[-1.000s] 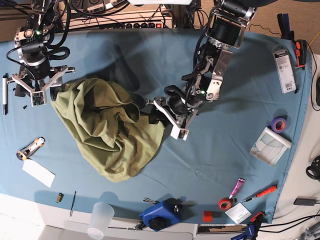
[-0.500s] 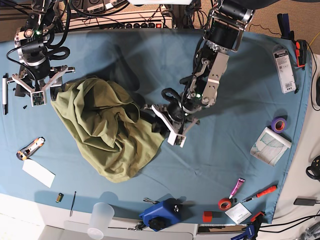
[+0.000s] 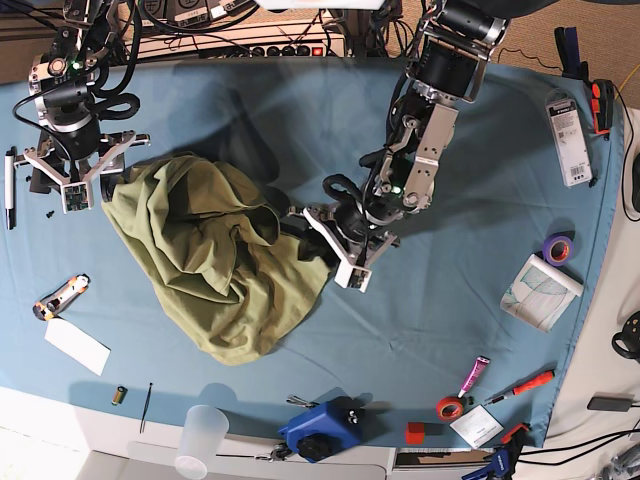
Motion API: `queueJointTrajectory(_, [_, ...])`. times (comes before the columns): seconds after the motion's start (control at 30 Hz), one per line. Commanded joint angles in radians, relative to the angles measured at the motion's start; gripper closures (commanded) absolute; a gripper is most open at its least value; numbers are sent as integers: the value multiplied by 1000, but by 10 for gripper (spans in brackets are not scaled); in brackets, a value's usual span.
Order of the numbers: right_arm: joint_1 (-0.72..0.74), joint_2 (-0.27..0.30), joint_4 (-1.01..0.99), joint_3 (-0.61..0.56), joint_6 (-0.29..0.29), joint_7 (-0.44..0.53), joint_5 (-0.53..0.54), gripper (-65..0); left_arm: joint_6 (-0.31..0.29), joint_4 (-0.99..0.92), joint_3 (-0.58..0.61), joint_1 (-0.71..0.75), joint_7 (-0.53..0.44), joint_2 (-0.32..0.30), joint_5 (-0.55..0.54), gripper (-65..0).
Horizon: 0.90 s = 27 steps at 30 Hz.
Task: Layout the t-shirt on the table in an organized manner, then fold the t-shirt properly
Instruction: 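Move the left gripper to the t-shirt and grasp its fabric, then pull the grasped fabric with the left gripper away from the shirt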
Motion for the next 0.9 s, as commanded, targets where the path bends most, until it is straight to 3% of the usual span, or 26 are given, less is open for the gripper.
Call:
queueJointTrajectory(0.0, [3,11,16,5,-8,18,-2,-275,12,15,-1,-19,-23,9,-6,-372])
queueJointTrajectory(0.13, [3,11,16,5,-8,18,-2,-275,140,14,0,-19,-23,9,-7,-392])
queueJointTrajectory(0.2, [3,11,16,5,-8,18,-2,-275,172,14,0,-19,-23,9,-11,-390])
queueJointTrajectory(0.5, [3,11,16,5,-8,17,-2,-275,167,-45,0,-19,-14,10,-61,-390])
queueJointTrajectory(0.67, [3,11,16,5,-8,18,-2,-275,110,-174,0,-19,-14,37,-91,-370])
queueJointTrajectory(0.87, [3,11,16,5,-8,18,-2,-275,111,-194,0,-22,15,66,-130,-276])
